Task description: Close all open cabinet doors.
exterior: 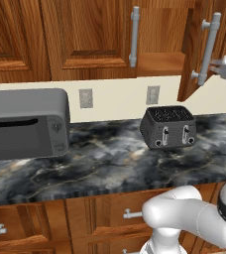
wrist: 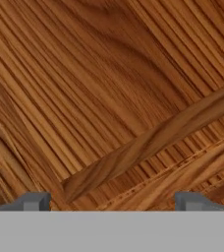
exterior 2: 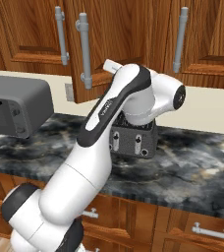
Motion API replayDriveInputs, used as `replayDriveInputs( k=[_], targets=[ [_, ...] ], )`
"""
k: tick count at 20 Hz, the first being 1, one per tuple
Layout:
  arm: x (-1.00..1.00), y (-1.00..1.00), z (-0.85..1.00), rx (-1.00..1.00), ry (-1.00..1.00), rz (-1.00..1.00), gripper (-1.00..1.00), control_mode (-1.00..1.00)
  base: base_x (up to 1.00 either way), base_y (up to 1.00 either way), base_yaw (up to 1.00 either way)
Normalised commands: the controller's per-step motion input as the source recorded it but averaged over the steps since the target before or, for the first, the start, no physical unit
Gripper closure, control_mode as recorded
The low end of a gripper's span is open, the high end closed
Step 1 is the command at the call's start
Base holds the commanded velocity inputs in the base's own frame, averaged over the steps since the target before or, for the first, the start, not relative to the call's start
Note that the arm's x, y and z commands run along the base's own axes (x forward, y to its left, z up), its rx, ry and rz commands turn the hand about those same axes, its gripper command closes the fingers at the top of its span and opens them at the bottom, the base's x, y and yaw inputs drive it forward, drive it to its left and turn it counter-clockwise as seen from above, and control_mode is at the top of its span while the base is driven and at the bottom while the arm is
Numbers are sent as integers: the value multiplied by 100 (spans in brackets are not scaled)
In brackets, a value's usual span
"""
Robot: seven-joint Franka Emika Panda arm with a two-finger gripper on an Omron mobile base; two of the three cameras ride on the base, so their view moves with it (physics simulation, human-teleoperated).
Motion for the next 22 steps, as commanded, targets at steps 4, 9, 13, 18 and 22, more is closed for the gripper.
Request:
replayDriveInputs(
  k=[4,9,13,18,22],
  targets=[
    [23,35,1,-1,0,-6,-100,-100,0,0,0],
    [25,29,0,0,0,-5,-100,-100,0,0,0],
    [35,14,0,0,0,-5,-100,-100,0,0,0],
    [43,13,0,-2,0,-8,-100,-100,0,0,0],
    [43,8,0,-2,0,-9,-100,-100,0,0,0]
  ],
)
